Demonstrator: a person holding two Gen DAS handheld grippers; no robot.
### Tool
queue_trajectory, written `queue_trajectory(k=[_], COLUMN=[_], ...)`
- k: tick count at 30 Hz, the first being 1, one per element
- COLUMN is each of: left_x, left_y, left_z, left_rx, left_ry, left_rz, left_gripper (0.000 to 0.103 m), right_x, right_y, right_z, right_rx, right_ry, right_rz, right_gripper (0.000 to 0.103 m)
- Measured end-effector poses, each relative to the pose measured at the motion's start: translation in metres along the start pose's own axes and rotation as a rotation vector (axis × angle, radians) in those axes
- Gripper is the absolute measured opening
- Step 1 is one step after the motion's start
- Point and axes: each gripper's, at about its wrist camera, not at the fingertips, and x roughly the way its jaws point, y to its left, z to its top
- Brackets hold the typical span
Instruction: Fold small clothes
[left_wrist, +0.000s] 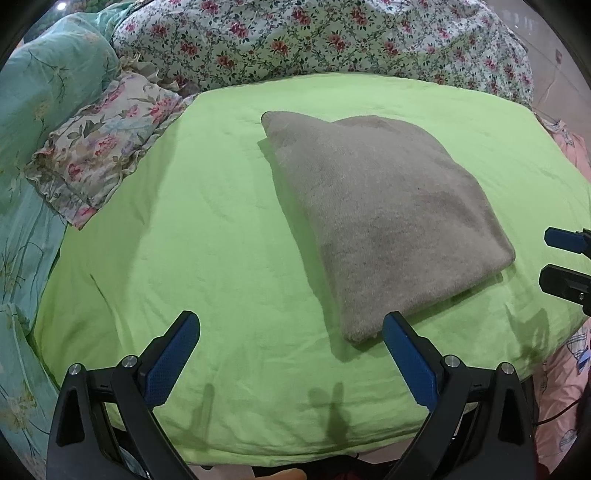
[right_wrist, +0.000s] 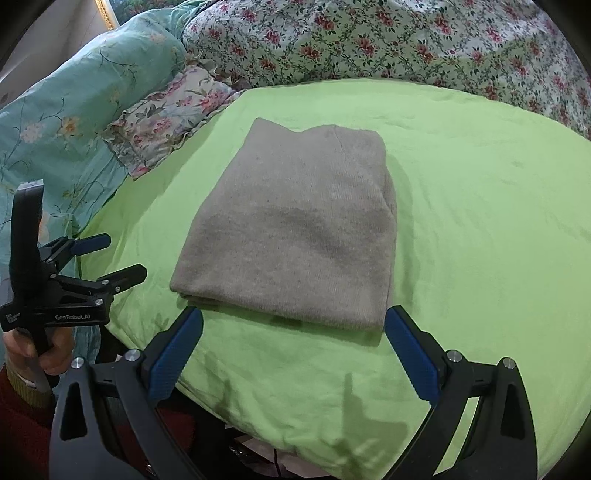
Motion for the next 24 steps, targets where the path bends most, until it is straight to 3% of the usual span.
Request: queue_trajectory(k=[24], left_x=[0.003], left_y=[-0.007], left_z=[0.014], left_rx=[0.019], left_ry=[0.006], left_rz=[0.006], left_gripper=[0.100], right_x=[0.016], right_y=[0.005], right_z=[0.013], right_rx=[-0.009], right_ry=[0.044], right_rz=[-0.005], right_gripper=[0.099])
